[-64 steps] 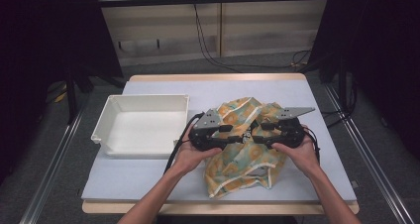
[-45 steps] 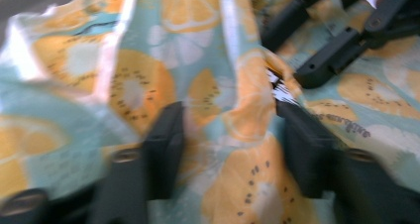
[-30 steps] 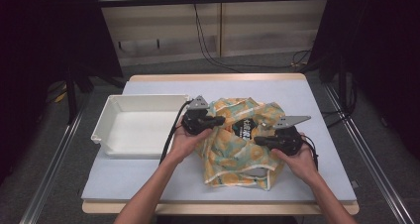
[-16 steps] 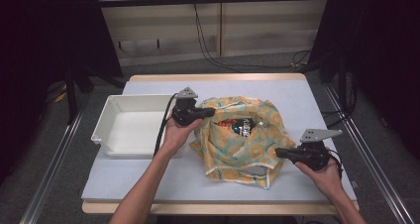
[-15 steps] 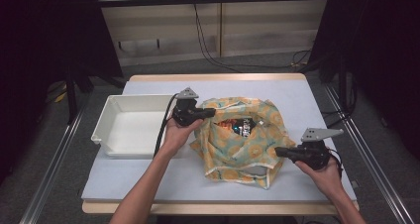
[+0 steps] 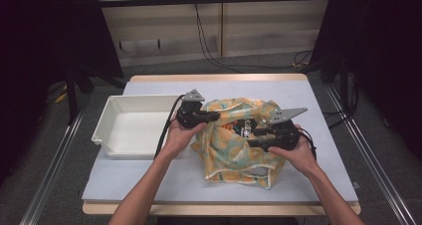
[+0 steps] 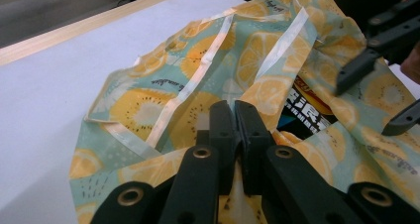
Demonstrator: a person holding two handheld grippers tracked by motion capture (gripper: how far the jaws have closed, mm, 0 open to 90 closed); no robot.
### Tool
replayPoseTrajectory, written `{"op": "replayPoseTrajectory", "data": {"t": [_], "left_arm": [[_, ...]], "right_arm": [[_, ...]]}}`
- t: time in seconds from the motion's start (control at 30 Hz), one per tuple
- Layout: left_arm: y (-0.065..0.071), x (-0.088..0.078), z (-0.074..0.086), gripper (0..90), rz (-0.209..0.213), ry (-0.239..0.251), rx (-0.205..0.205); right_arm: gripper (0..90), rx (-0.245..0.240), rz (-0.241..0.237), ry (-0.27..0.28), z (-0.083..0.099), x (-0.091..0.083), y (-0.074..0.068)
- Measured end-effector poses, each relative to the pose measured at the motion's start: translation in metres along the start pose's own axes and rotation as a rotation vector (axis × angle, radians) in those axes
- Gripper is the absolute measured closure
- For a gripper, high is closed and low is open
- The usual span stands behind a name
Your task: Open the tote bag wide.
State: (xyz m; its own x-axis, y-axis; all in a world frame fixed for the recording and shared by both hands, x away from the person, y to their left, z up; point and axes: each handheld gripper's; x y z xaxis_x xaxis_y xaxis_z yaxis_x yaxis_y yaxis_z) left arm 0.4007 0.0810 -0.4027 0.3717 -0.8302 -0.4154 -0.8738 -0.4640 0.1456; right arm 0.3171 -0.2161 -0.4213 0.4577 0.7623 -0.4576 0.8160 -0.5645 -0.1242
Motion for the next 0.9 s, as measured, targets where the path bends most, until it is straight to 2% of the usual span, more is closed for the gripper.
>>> {"op": "replayPoseTrajectory", "data": {"t": [0.13, 0.27, 0.3, 0.33, 0.4, 0.43, 0.5, 0.6, 0.67, 0.9], "left_arm": [[-0.002, -0.003, -0.005, 87.1, -0.004, -0.004, 0.003], [-0.005, -0.003, -0.006, 87.1, -0.013, -0.014, 0.005], [-0.005, -0.003, -0.006, 87.1, -0.019, -0.022, 0.007], [-0.006, -0.002, -0.007, 87.0, -0.023, -0.040, 0.011], [-0.007, -0.002, -0.008, 87.1, -0.019, -0.038, 0.012], [-0.007, -0.002, -0.008, 87.1, -0.019, -0.038, 0.012], [-0.009, -0.002, -0.009, 87.2, -0.035, -0.063, 0.020], [-0.011, 0.000, -0.008, 87.3, -0.036, -0.067, 0.010], [-0.012, 0.001, -0.008, 87.5, -0.040, -0.070, 0.008], [-0.012, 0.001, -0.008, 88.0, -0.055, -0.080, 0.014]], "right_arm": [[38.0, -0.018, -0.016, -0.034, -0.001, 0.010, 0.004], [35.1, -0.036, -0.030, -0.060, 0.001, 0.014, 0.005], [34.4, -0.052, -0.025, -0.083, 0.004, 0.017, 0.006], [34.5, -0.056, -0.026, -0.089, 0.005, 0.018, 0.007], [36.8, -0.064, -0.015, -0.102, 0.007, 0.019, 0.007], [39.3, -0.073, -0.011, -0.107, 0.007, 0.019, 0.006], [54.0, -0.088, -0.004, -0.114, 0.008, 0.017, 0.005], [78.1, -0.090, 0.017, -0.137, 0.010, 0.013, 0.006], [88.9, -0.083, 0.020, -0.141, 0.012, 0.009, 0.006], [90.0, -0.090, 0.004, -0.142, 0.014, -0.001, -0.001]]}}
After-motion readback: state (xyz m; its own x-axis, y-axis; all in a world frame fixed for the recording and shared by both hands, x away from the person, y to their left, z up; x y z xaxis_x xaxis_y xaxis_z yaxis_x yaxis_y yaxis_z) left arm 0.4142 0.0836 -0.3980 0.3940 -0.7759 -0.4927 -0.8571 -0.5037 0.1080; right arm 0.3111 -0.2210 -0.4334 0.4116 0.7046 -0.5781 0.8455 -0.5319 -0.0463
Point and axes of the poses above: each handheld gripper's, and its own axes: x roughly forward along the jaws, z roughly out of its underside, y roughly to its right, and after that the axes turned 8 degrees about y, right-handed
